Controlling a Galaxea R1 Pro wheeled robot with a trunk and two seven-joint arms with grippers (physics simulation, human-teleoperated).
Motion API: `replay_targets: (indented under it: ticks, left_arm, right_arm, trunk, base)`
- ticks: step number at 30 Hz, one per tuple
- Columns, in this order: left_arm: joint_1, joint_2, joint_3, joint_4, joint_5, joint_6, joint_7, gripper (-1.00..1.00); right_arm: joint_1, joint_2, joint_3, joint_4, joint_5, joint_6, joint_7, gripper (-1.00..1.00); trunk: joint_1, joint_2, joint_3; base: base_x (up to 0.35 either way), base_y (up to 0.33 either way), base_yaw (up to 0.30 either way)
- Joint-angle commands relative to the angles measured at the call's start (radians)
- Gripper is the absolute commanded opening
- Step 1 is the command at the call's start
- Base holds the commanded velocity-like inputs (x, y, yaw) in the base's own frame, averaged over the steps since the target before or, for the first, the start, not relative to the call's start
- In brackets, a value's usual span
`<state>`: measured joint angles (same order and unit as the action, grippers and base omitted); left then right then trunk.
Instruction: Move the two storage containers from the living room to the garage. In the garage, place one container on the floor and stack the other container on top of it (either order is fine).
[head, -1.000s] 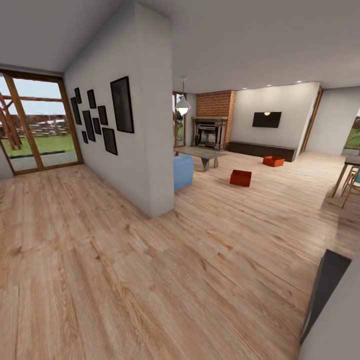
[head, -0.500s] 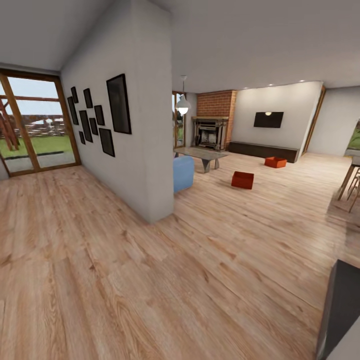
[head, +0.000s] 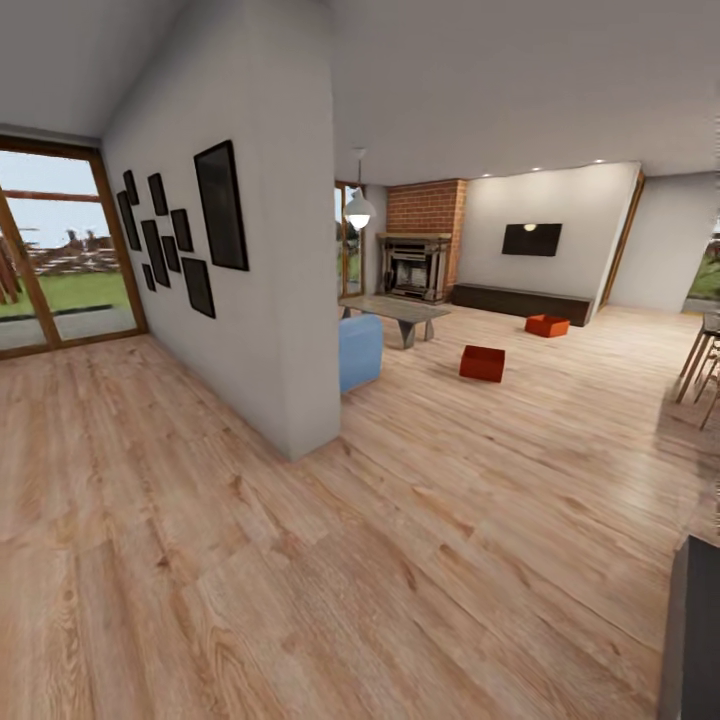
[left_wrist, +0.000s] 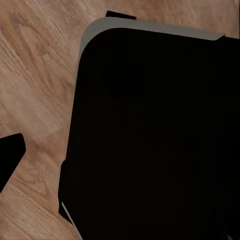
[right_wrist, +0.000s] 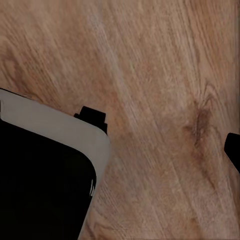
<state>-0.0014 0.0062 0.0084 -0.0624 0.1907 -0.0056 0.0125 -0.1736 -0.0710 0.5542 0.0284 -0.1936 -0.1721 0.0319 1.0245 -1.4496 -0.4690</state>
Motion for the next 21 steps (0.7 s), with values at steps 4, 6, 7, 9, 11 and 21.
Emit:
replay_targets:
  ticks: [4,6,7,9,11,21]
  left_arm:
    - [0.0,0.0,0.0,-0.001,0.006,-0.001,0.001,1.0]
    - [0.0,0.0,0.0,-0.001,0.006,-0.001,0.001,1.0]
    - [0.0,0.0,0.0,-0.001,0.006,-0.001,0.001,1.0]
    - [0.0,0.0,0.0,-0.001,0.006,-0.001,0.001,1.0]
    - [0.0,0.0,0.0,-0.001,0.006,-0.001,0.001,1.0]
    - [0.0,0.0,0.0,-0.001,0.006,-0.001,0.001,1.0]
  right_arm:
    - [-0.001,0.0,0.008,0.003,-0.011,-0.006,0.003,1.0]
    - [-0.001,0.0,0.008,0.003,-0.01,-0.006,0.003,1.0]
    - [-0.001,0.0,0.007,0.003,-0.01,-0.006,0.003,1.0]
    - [-0.001,0.0,0.007,0.003,-0.011,-0.006,0.003,1.0]
    - [-0.001,0.0,0.007,0.003,-0.011,-0.006,0.003,1.0]
    - [-0.001,0.0,0.007,0.003,-0.012,-0.006,0.003,1.0]
  trunk:
    - [0.001,0.0,-0.001]
    - [0.001,0.0,-0.001]
    - [0.001,0.0,-0.001]
    - [0.001,0.0,-0.001]
    - [0.001,0.0,-0.001]
    - [0.001,0.0,-0.001]
  base:
    - [0.321,0.0,-0.234]
    - [0.321,0.0,-0.246]
    - [0.321,0.0,-0.247]
    - [0.321,0.0,-0.248]
    - [0.321,0.0,-0.248]
    - [0.321,0.0,-0.246]
